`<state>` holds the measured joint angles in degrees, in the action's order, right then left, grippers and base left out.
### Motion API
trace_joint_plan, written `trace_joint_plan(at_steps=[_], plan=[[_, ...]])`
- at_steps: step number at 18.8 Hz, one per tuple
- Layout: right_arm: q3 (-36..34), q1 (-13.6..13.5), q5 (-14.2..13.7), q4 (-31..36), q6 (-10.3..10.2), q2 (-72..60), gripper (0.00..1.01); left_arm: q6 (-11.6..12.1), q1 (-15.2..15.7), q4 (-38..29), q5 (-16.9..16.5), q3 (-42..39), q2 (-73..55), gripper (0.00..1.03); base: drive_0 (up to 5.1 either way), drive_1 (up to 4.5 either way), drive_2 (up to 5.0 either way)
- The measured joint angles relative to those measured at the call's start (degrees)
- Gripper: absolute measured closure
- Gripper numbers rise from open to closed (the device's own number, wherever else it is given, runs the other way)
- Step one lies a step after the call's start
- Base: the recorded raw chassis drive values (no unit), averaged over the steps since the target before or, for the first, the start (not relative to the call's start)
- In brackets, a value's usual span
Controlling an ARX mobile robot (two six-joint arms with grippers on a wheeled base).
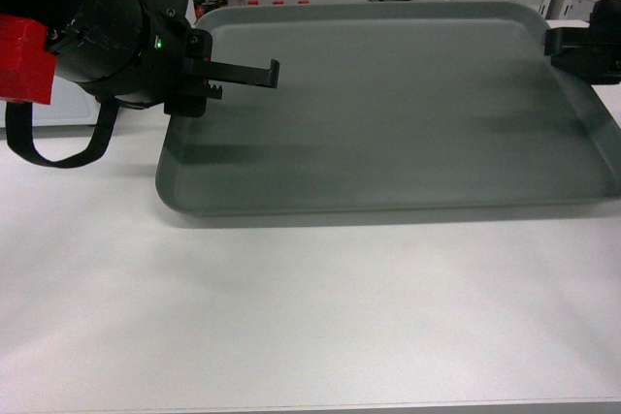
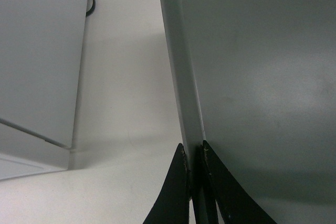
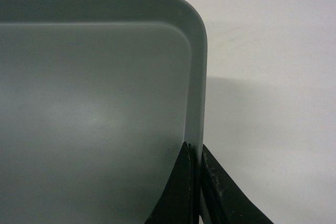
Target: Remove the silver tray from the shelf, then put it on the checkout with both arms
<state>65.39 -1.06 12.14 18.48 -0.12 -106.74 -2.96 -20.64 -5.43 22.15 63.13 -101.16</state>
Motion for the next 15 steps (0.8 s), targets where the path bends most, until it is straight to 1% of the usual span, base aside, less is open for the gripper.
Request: trace_joint_plan(at_steps=[2,4,5,8,10,11,12,13,15], plan=[[5.8,-0.4,0.2,-3.1,0.0,-4.3,0.99,0.0,1.5,0.9,-0.3,3.1,-2.8,1.0,0.0,0.0,0.0],[9.0,-0.8,0.1,-5.3,0.0,-7.1,0.99,0.5,2.3,1.6,-0.8,4.9,-4.7,1.0,0.0,0.0,0.0],[9.6,-0.9,-0.2,-6.2,0.0,-7.7,0.99,0.7,2.5,1.5,-0.9,5.2,-5.4,1.0,0.0,0.0,0.0],[10.3,-1.0,-2.3,-7.9,-0.1,-9.7,0.99,1.6,3.0,2.3,-2.6,6.7,-8.1,1.0,0.0,0.0,0.0],[11.3,-1.0,-3.0,-8.9,-0.1,-10.6,0.99,1.7,3.2,2.7,-2.8,7.8,-9.1,1.0,0.0,0.0,0.0],[11.7,-1.1,-3.1,-8.8,-0.1,-11.0,0.99,2.3,3.3,3.0,-3.0,8.4,-9.6,0.93,0.0,0.0,0.0],[12.2,-1.1,-3.2,-8.8,-0.1,-11.3,0.99,3.5,3.3,3.3,-2.2,9.0,-10.0,0.82,0.0,0.0,0.0],[12.2,-1.1,-3.3,-8.5,0.0,-11.3,0.96,4.0,3.5,3.3,-2.1,9.2,-10.1,0.74,0.0,0.0,0.0],[12.2,-1.0,-3.6,-8.0,1.4,-11.4,0.83,4.6,3.8,3.0,-1.7,9.4,-10.1,0.61,0.0,0.0,0.0]])
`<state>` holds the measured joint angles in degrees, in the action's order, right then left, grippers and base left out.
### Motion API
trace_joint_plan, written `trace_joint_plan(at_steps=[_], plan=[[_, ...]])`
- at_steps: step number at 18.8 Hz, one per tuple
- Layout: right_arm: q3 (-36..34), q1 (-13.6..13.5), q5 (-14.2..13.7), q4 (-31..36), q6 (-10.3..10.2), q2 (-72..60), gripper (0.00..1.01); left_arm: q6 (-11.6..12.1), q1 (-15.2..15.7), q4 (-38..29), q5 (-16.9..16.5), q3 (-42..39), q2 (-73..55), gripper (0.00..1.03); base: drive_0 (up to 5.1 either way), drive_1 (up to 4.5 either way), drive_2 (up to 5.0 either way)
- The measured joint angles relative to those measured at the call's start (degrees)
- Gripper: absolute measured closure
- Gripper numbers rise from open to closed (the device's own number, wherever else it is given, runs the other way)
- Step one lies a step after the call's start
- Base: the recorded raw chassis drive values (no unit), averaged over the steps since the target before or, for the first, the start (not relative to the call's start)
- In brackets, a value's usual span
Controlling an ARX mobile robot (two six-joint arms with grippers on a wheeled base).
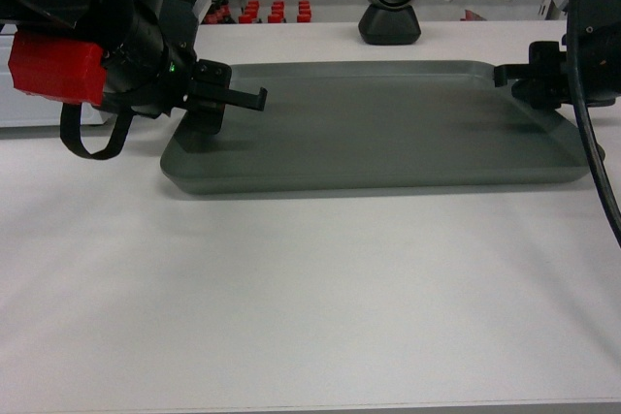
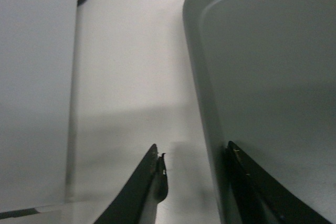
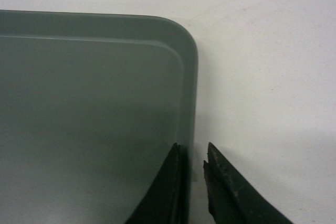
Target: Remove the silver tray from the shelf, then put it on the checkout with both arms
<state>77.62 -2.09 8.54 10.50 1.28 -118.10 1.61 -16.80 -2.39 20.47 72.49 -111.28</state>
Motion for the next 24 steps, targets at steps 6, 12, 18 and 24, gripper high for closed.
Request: trace_joint_plan(at_steps=[6,12,18,24], plan=[[-0.9,0.7,0.7,2.8,0.1,1.2,0.43,0.3,0.0,-1.0,1.3,0.2,1.8,0.21,0.0,0.0,0.0],[-15.8,0.6,5.7,16.5,-8.9,22.8,0.03,-5.8,-0.2,-8.6,-2.4,-7.6,23.6,0.05,0.0,0.0,0.0],[-33.2,-0.3,0.2,23.6,-11.9,39.4,0.06,-5.4,3.2,-11.8,-2.1,-20.6,40.9,0.08,0.0,0.0,0.0],[-55.7,-1.3,-11.9,24.7,-2.0,61.6,0.74,-2.6,9.4,-27.6,-12.9,-49.2,57.6,0.76,0.0,0.0,0.0]])
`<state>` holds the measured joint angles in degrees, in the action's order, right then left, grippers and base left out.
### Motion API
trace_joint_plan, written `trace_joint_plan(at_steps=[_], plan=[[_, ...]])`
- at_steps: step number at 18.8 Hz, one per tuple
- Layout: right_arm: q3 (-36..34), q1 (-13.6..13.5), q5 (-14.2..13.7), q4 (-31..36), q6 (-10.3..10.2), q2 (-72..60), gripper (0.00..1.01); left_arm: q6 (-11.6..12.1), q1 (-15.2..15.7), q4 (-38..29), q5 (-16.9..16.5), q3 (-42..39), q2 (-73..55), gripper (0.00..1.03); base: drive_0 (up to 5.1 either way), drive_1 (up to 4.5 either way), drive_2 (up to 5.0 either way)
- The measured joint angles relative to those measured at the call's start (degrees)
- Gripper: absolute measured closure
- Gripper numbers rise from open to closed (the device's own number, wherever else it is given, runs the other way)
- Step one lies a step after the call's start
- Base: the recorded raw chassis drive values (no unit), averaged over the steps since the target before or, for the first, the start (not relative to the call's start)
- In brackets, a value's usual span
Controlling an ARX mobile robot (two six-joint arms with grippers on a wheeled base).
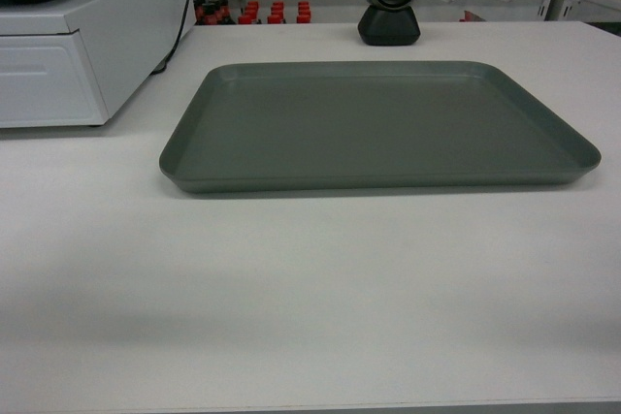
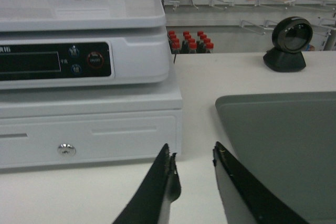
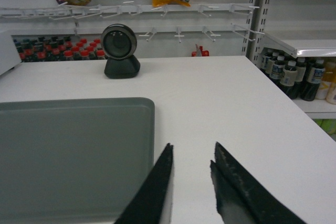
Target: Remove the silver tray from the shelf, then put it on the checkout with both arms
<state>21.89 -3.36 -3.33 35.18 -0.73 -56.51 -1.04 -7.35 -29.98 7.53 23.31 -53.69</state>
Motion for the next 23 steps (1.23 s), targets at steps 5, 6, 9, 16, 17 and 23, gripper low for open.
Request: trace_joint_plan(at_steps=[5,6,9,16,17,23], plan=[[-9.6,3.6,3.1,0.8,0.6,7.9,0.99,0.2,2.8,-1.8,-2.8,-10.0,8.3,1.01,0.0,0.0,0.0],[-10.9,3.6,3.1,0.5,0.6,9.7,0.99,0.2,5.1,-1.5,-6.3,-11.6,10.0,1.01,0.0,0.0,0.0],[-14.1,3.6,3.1,-1.1,0.6,14.2,0.99,0.2,7.5,-0.8,-7.4,-14.6,14.5,1.01,0.0,0.0,0.0],[-19.2,3.6,3.1,-9.8,0.6,28.2,0.99,0.2,7.2,6.7,-7.5,-20.4,27.2,1.01,0.0,0.0,0.0],[-20.8,3.6,3.1,-7.7,0.6,29.7,0.99,0.2,7.2,8.3,-7.5,-20.8,29.5,1.01,0.0,0.0,0.0],[-21.2,3.6,3.1,-15.6,0.6,37.1,0.99,0.2,7.2,11.6,-7.5,-22.8,35.5,1.01,0.0,0.0,0.0]])
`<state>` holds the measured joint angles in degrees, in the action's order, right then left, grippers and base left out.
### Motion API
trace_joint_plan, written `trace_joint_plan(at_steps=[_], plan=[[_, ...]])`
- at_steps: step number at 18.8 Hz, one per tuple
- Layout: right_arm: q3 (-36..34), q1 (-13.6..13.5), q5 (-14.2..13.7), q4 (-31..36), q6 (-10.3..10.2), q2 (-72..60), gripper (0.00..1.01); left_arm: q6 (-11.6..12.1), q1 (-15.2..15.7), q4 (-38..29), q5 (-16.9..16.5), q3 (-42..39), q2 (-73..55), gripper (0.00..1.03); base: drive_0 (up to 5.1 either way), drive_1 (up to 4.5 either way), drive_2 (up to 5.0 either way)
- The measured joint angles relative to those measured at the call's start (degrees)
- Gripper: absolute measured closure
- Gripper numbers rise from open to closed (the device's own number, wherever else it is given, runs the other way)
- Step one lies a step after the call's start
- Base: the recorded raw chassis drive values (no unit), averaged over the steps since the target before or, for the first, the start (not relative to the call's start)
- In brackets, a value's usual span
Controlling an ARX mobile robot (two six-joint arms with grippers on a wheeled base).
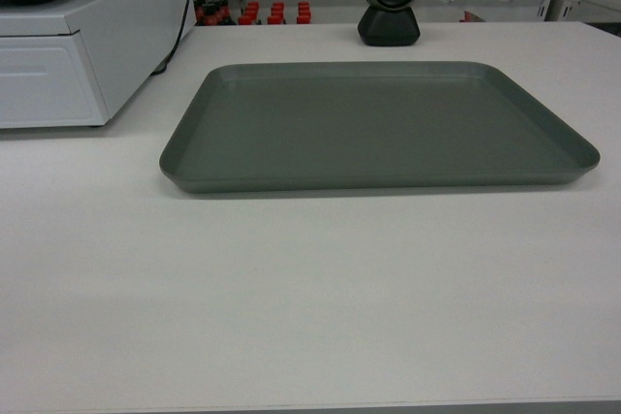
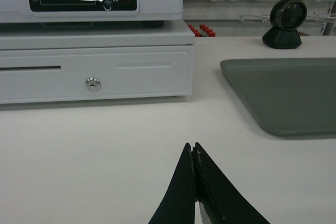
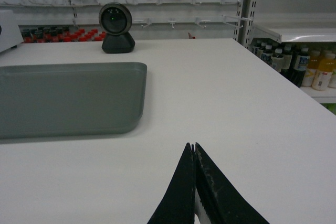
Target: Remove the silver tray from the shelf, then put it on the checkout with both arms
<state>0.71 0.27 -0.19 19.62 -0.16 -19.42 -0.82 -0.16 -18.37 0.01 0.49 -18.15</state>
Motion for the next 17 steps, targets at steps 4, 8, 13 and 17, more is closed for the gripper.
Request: trace_joint_plan(at_steps=[4,8,13,17], plan=[[0.0,0.0,0.0,-4.4,0.0,4.4,0.99,0.0,0.0,4.3,0.0,0.0,4.0,1.01,0.0,0.0,0.0],[0.0,0.0,0.0,-7.6,0.0,7.5,0.99,0.0,0.0,7.2,0.0,0.0,6.9,1.01,0.0,0.0,0.0],[0.0,0.0,0.0,-16.3,0.0,13.7,0.99,0.0,0.0,19.1,0.0,0.0,17.0,1.01,0.0,0.0,0.0],[0.0,0.0,0.2,-20.3,0.0,19.2,0.99,0.0,0.2,18.8,0.0,0.0,17.6,1.01,0.0,0.0,0.0]])
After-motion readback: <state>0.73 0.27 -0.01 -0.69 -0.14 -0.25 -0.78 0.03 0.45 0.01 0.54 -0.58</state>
